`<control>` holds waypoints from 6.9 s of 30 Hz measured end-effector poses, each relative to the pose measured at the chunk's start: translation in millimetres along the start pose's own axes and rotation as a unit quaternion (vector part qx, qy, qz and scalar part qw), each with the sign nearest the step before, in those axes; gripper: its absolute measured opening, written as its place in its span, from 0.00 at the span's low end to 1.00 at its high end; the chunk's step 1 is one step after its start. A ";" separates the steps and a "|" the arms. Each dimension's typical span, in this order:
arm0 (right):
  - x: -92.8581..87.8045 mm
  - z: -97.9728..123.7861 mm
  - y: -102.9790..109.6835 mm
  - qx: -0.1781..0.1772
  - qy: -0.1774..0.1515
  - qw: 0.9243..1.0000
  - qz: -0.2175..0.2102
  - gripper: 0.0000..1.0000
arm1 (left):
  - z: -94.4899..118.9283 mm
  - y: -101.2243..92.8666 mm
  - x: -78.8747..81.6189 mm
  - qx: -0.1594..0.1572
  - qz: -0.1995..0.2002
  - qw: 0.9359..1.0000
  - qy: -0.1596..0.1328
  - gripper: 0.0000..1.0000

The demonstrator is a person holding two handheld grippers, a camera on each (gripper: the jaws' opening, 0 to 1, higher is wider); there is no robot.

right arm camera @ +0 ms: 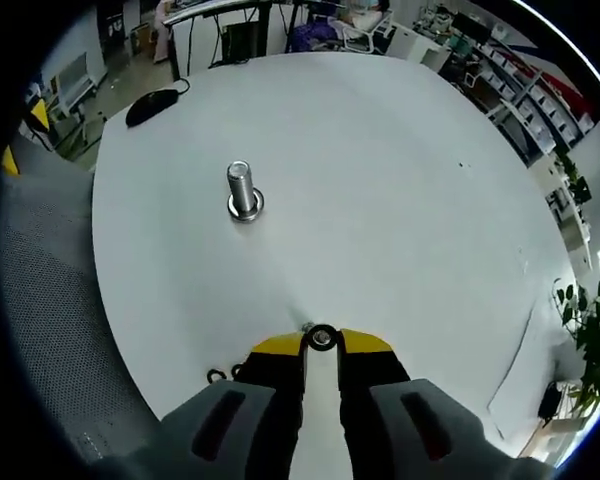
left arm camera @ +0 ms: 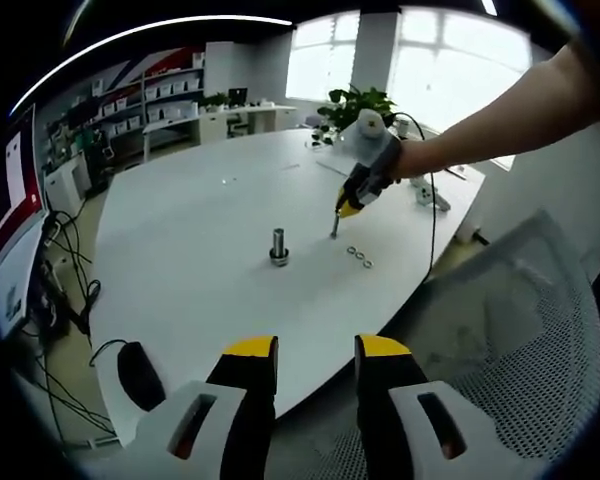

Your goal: Place the washer onto the threaded stud by aligning its center hole with the stud, sliding it down to the base, and recovering from edge contact or off-axis alignment until the washer reaches the visible bottom stop.

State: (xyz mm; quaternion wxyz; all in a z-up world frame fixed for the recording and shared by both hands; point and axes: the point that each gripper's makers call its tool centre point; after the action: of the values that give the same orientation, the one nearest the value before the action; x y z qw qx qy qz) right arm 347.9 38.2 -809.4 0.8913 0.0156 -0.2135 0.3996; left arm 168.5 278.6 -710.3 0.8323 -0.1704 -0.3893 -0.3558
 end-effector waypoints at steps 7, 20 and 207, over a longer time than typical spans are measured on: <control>-0.7 -7.6 0.3 0.004 0.006 1.000 0.000 0.14 | 0.0 0.5 -0.4 0.002 0.000 1.000 0.002 0.29; -11.8 -28.0 6.6 0.023 0.028 0.999 -0.022 0.14 | -0.2 2.7 -2.3 0.007 0.002 1.000 0.006 0.29; -15.9 18.8 8.4 -0.004 -0.005 0.992 -0.124 0.13 | -1.2 -2.9 -4.3 -0.009 -0.006 1.000 0.012 0.28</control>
State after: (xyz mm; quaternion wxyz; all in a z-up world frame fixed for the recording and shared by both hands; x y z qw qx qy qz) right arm 325.6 29.0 -799.8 0.9328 0.0408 -0.2163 0.2853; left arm 165.1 277.9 -714.4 0.8334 -0.1715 -0.3771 -0.3659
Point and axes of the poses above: the point that each gripper's makers call its tool centre point, and the gripper's own axes: z roughly backward along the fingers, y roughly to its left, x roughly out of its top, and after that the axes turned 8 degrees about -z, right-handed
